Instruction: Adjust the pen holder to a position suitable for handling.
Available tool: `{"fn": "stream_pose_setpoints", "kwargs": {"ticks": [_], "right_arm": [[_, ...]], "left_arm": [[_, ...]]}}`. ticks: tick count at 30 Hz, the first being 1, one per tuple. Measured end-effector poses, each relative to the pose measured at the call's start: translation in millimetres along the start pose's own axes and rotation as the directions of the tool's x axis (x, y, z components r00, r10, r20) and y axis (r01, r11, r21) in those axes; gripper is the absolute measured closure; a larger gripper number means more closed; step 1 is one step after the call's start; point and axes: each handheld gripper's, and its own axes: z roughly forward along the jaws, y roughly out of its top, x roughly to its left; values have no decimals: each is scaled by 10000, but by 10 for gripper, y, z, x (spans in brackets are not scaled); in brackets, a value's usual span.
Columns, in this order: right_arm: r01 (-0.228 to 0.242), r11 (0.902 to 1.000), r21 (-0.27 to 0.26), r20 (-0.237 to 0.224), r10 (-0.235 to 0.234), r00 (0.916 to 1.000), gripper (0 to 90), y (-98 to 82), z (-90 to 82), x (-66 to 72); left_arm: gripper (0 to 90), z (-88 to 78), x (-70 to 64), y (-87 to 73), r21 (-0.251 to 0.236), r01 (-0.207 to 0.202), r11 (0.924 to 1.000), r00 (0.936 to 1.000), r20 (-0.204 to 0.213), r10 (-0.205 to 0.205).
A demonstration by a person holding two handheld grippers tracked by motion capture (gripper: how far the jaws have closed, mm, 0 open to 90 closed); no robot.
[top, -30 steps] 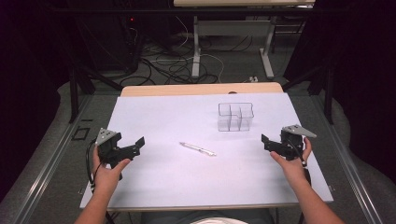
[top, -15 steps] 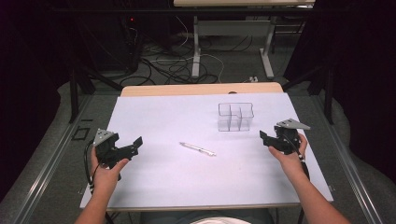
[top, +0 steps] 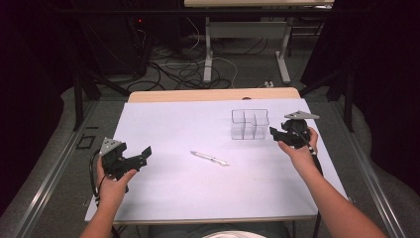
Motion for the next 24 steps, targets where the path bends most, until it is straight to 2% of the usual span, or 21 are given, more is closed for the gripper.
{"fn": "stream_pose_setpoints", "kwargs": {"ticks": [6,12,21,24], "right_arm": [[122,9999,108,137,-123,9998,561,210,11,4],[154,9998,132,310,-158,9994,612,331,78,2],[-419,9984,373,486,400,9980,650,418,237,-60],[-417,9981,445,600,390,9974,676,440,274,-91]], "left_arm": [[2,0,-7,1,-20,-64,10000,10000,31,64],[2,13,-16,-5,49,-71,10000,10000,64,71],[3,23,-17,-9,129,-144,9998,9999,93,143],[4,28,-15,-12,125,-150,9998,9999,61,149]]}}
